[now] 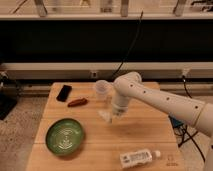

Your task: Place the white sponge in the ceramic bowl

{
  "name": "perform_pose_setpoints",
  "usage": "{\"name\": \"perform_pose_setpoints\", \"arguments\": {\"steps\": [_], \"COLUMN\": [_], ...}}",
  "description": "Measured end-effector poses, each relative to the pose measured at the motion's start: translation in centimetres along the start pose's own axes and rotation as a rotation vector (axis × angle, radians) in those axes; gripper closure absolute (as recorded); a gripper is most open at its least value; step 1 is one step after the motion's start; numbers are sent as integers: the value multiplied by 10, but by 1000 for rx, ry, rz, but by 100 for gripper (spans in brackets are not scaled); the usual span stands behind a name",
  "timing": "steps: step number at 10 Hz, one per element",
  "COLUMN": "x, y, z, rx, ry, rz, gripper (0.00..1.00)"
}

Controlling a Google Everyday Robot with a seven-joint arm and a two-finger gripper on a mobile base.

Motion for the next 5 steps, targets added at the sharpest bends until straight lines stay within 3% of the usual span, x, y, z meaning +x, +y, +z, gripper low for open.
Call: {"name": "perform_pose_setpoints", "arguments": {"steps": [5], "x": [-78], "y": [16], "z": [-2], "rx": [-11], "ry": [-70], "rz": [-135], "gripper": [100]}}
